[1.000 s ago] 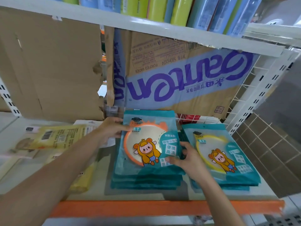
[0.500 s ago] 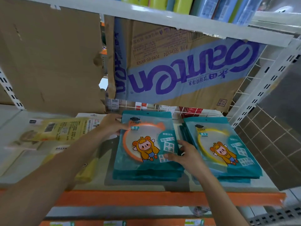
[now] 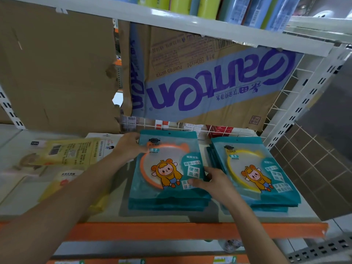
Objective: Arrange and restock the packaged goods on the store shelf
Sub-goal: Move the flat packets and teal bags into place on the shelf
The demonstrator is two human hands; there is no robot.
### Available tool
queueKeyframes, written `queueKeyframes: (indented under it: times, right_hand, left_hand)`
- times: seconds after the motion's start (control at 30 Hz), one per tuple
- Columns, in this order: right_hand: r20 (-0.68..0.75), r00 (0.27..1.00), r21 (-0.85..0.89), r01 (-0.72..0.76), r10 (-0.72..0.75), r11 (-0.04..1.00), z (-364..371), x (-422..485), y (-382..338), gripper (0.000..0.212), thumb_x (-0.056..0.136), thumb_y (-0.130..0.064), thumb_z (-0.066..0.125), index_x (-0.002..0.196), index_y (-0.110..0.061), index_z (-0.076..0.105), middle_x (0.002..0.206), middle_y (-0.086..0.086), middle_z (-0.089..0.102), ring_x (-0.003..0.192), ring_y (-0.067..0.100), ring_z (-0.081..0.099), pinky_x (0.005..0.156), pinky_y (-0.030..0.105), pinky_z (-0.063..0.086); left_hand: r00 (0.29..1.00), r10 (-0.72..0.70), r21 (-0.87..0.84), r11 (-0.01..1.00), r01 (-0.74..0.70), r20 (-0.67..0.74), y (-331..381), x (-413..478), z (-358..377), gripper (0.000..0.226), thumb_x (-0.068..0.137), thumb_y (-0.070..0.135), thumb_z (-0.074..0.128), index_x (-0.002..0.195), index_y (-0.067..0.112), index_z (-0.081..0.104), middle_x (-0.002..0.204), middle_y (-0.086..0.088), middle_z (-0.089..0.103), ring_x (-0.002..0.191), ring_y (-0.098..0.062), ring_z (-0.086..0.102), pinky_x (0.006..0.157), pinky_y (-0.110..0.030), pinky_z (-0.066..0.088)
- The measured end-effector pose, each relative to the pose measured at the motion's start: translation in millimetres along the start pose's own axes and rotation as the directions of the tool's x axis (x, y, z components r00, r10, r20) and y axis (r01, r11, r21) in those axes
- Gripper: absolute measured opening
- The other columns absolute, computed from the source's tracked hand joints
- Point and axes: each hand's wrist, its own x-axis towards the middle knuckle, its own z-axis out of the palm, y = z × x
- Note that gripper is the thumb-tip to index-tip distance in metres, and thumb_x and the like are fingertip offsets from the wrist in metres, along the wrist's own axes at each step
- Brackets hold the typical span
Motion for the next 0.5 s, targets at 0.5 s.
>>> queueKeyframes:
  times: [0.5]
  right_hand:
    - [0.014,0.999,-0.086,0.048,-0.047,0.995,-1.8,-2.1,0.1,0.054,0.082,-0.045,0.064,0.130,-0.023,0.048,0.131,0.000,0.055,0.111,0.016,0.053,0.082,0.025,0.044]
  left_hand:
    - [1.000,0.017,0.069,0.997,-0.016,-0.015,0.5,-2.2,3.5,0.036,0.083,0.010,0.066,0.118,0.008,0.060,0.121,-0.008,0.062,0.111,-0.023,0.056,0.088,-0.029,0.043]
